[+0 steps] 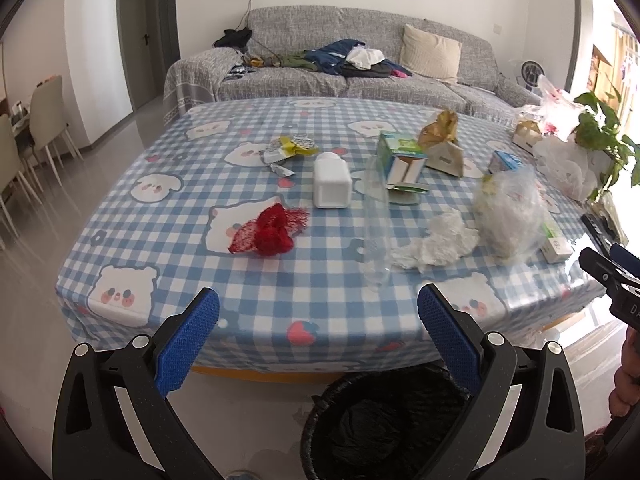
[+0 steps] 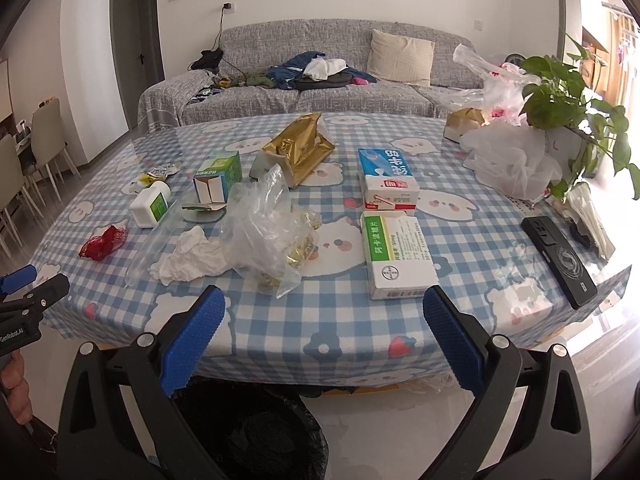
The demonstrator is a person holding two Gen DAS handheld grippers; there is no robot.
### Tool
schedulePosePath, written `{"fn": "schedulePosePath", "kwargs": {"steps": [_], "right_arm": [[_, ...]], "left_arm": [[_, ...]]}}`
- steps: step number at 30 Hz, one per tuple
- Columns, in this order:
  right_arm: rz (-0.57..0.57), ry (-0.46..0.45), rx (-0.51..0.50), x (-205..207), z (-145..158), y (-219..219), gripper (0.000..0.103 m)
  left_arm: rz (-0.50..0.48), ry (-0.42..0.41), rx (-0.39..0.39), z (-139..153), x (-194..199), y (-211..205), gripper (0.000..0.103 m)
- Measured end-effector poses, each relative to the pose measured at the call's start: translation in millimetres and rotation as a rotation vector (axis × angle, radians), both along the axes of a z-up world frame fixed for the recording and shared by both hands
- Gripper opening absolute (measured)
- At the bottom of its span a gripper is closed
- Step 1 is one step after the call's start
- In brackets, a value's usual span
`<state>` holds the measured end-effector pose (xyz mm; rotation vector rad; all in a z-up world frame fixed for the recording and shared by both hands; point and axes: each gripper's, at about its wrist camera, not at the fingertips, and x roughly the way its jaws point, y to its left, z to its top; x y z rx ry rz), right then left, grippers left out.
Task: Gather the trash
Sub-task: 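Grasp the red mesh bag with the left tool while the right tool grasps the clear plastic bag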
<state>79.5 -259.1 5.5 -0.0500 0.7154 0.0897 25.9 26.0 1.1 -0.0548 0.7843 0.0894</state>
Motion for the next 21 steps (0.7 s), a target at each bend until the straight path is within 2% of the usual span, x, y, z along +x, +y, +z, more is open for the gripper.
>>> {"fn": "schedulePosePath", "kwargs": {"steps": [14, 21], "right_arm": [[0.032, 0.034, -0.007, 58, -14, 37, 0.096], [0.042, 0.052, -0.018, 82, -24, 49, 0.096]], "left_arm": [[0.058, 0.054, 0.003, -25, 49, 41, 0.097], [0.061, 0.101, -0.014, -43, 77, 56, 0.092]]}}
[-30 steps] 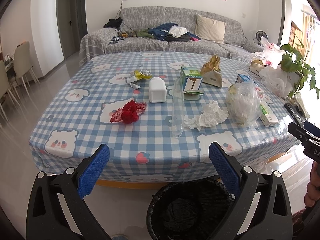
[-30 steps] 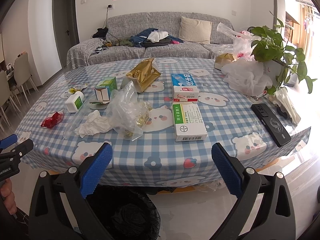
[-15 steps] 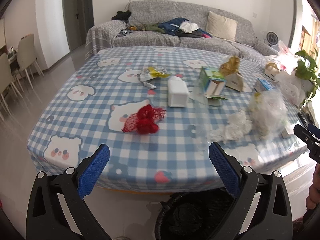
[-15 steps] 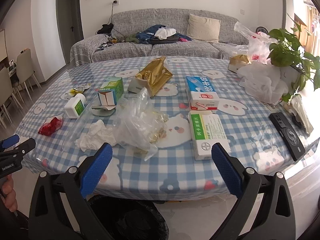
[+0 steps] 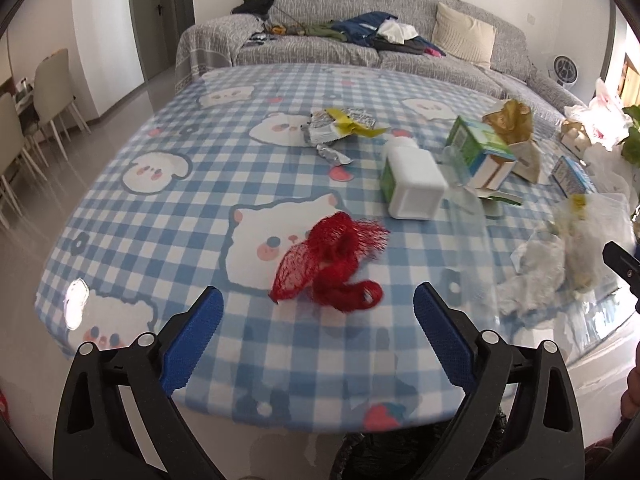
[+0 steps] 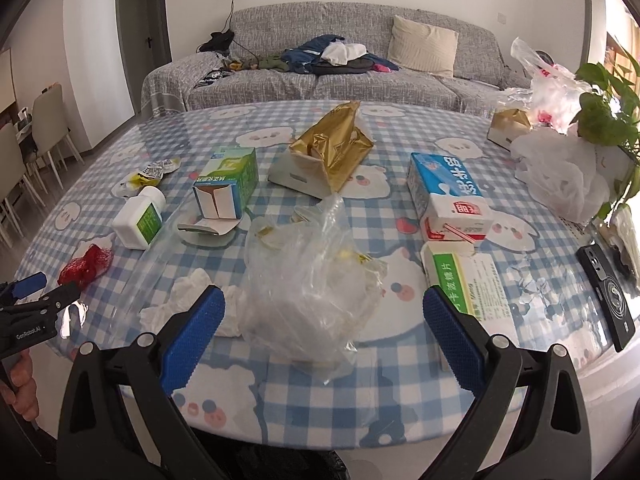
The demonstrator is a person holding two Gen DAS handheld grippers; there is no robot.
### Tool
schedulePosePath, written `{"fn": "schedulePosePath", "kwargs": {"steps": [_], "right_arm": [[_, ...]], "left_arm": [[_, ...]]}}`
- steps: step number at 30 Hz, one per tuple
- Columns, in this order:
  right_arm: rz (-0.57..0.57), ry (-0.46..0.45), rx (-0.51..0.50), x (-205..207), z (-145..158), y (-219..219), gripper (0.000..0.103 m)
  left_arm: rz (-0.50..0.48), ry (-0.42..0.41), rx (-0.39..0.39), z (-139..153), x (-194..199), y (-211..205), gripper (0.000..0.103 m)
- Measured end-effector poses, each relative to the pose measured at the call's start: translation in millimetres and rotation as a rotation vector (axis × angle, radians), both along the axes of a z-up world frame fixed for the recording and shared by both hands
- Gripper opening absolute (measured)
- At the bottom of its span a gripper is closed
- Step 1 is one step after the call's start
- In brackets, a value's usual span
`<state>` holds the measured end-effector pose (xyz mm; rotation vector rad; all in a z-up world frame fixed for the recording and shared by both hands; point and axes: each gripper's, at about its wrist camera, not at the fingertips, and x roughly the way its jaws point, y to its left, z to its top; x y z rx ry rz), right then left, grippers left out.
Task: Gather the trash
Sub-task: 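Grasp the red mesh bag with the left tool while the right tool grasps the clear plastic bag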
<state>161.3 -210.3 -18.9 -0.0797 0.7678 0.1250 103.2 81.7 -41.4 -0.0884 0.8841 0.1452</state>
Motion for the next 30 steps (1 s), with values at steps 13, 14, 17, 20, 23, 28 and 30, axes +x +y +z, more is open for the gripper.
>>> {"fn": "schedulePosePath", "kwargs": {"steps": [13, 14, 17, 20, 23, 28, 30], "right_arm": [[-0.017, 0.061, 0.007, 31, -13, 4, 0.087], [-0.019, 0.065, 0.009, 32, -15, 3, 0.085], [-0.025, 0.078, 0.013, 36, -18, 2, 0.079], [-0.03, 0.084, 0.019, 37, -19, 2, 0.074], [-0.035, 0.087, 0.027, 38, -19, 0, 0.069], [-0.047, 0.094, 0.033, 39, -19, -4, 0.059], [-0.048, 0.094, 0.036, 39, -19, -5, 0.056]], "left_arm": [[-0.016, 0.076, -0.014, -19, 38, 6, 0.07], [-0.018, 0.075, -0.008, -18, 39, 6, 0.069], [-0.024, 0.08, 0.004, -19, 42, 4, 0.062], [-0.02, 0.094, 0.029, -19, 45, 1, 0.056], [-0.019, 0.104, 0.031, -18, 51, 1, 0.047], [-0.009, 0.107, 0.027, -17, 51, 4, 0.025], [-0.006, 0.107, 0.025, -17, 48, 5, 0.02]]}}
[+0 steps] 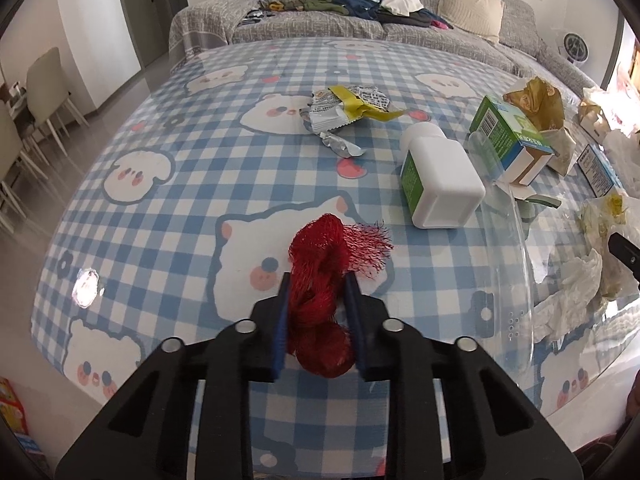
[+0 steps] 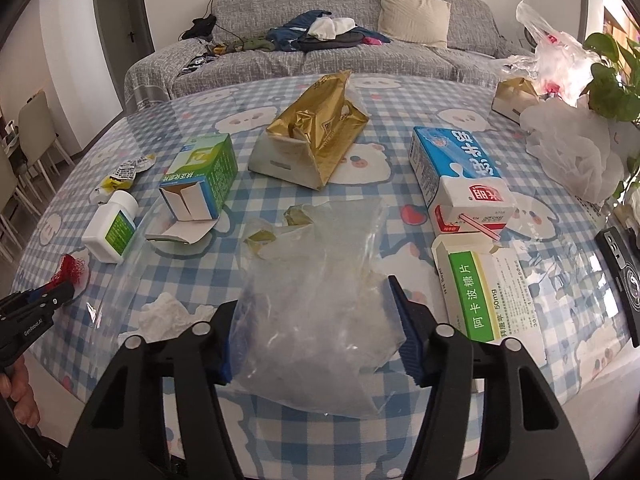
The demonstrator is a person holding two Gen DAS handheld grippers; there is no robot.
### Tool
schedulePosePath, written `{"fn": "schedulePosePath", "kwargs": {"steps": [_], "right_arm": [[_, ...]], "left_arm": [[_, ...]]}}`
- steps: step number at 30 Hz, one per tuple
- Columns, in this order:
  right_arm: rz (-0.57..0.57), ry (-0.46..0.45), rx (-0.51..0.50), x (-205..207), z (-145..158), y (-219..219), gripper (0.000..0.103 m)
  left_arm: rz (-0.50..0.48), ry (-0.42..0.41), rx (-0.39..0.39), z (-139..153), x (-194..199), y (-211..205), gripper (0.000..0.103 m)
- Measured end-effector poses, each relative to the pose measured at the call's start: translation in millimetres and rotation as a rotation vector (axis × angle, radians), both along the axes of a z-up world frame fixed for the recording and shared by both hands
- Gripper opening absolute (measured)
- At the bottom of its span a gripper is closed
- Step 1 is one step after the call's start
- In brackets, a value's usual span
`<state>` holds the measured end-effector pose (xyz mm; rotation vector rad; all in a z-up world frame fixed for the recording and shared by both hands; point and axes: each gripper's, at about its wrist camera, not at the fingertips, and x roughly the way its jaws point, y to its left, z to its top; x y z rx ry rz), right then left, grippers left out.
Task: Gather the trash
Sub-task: 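Grasp the red mesh bag with the left tool while the right tool grasps the clear plastic bag, then carry the red mesh bag and clear plastic bag over the black bin with both tools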
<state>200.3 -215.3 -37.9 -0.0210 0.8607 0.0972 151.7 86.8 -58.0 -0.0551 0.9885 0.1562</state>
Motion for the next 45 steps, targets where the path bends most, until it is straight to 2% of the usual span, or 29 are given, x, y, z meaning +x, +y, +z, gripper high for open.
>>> {"fn": "schedulePosePath", "kwargs": {"steps": [5, 10, 21, 45], "right_arm": [[0.001, -0.008, 0.0, -2, 2, -1, 0.047], [-0.004, -0.01, 0.001, -6, 4, -3, 0.046], [0.009, -0.04, 0.012, -23, 13, -3, 0.045], [0.038, -0.093, 0.033, -94, 34, -11, 0.044]], "left_arm": [[-0.012, -0.009, -0.023, 1, -6, 0, 0.016], [-0.022, -0.026, -0.033, 4, -14, -4, 0.016], [-0.013, -0.057, -0.046, 18, -36, -7, 0.016], [-0.036, -0.115, -0.058, 43, -105, -28, 0.016]]}}
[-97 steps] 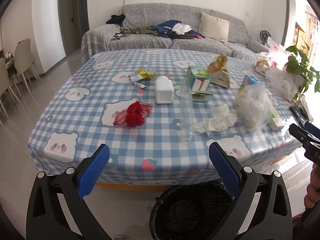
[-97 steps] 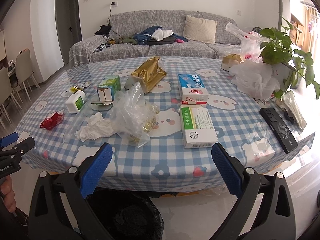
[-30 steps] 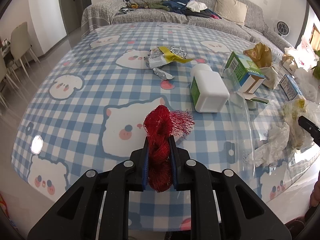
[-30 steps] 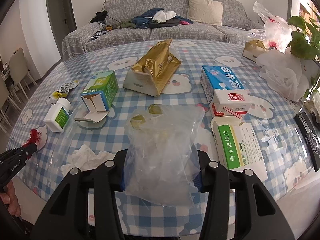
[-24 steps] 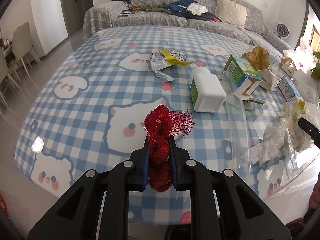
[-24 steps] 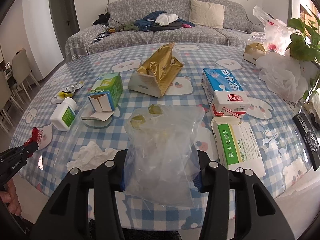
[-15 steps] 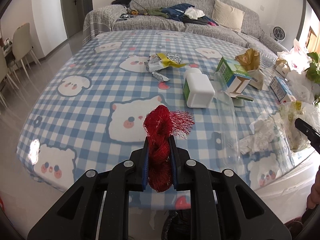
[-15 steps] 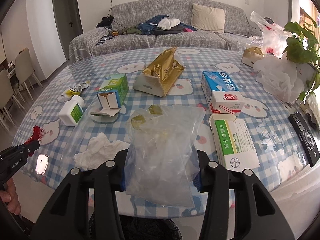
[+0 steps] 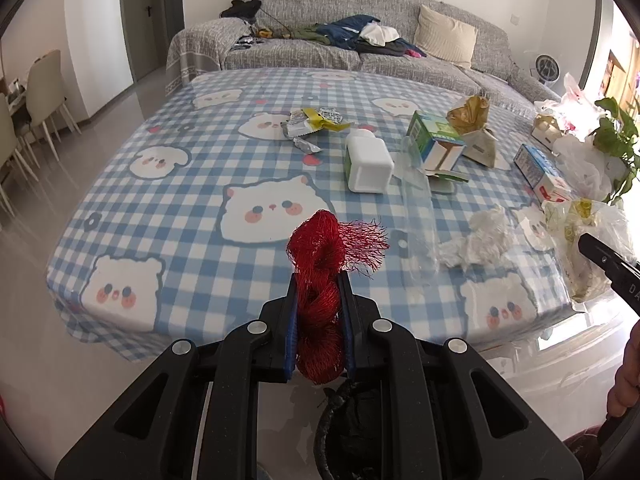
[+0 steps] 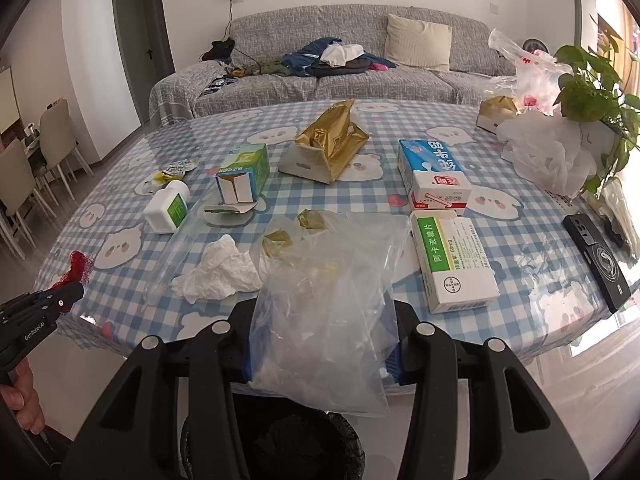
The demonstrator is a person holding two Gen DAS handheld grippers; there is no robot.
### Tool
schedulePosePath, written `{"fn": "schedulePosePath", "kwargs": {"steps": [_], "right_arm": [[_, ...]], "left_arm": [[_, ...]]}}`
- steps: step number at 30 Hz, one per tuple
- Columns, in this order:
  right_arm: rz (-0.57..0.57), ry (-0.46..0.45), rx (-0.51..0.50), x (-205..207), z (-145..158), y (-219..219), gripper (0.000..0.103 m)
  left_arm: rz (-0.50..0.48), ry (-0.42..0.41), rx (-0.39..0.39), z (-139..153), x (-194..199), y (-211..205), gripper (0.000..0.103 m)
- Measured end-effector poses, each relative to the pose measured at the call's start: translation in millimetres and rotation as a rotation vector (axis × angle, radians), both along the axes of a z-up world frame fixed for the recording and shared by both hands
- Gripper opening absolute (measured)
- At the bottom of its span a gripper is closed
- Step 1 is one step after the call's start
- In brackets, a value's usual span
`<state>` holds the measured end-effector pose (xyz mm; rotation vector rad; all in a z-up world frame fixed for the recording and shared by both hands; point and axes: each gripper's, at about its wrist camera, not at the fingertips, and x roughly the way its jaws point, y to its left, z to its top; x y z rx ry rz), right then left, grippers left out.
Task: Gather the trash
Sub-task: 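Carry the red mesh bag and clear plastic bag over the black bin with both tools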
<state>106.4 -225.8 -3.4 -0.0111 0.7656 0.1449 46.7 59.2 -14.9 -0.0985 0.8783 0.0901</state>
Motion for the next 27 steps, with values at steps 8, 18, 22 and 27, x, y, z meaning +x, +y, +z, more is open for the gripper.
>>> {"fn": "schedulePosePath", "kwargs": {"steps": [8, 18, 22, 27], "right_arm": [[0.011, -0.015, 0.015, -28, 8, -2, 0.044], [0.021, -0.036, 0.03, -70, 11, -2, 0.044], [0.028, -0.02, 0.024, -82, 3, 1, 0.044], [0.027, -0.01, 0.022, -97, -6, 5, 0.044]], "left_arm": [[0.001, -0.018, -0.013, 4, -28, -5, 0.016], [-0.009, -0.033, -0.031, -4, -65, -16, 0.016], [-0.013, -0.027, -0.033, -11, -77, -19, 0.016], [-0.01, -0.035, -0.037, -18, -98, -20, 0.016]]}}
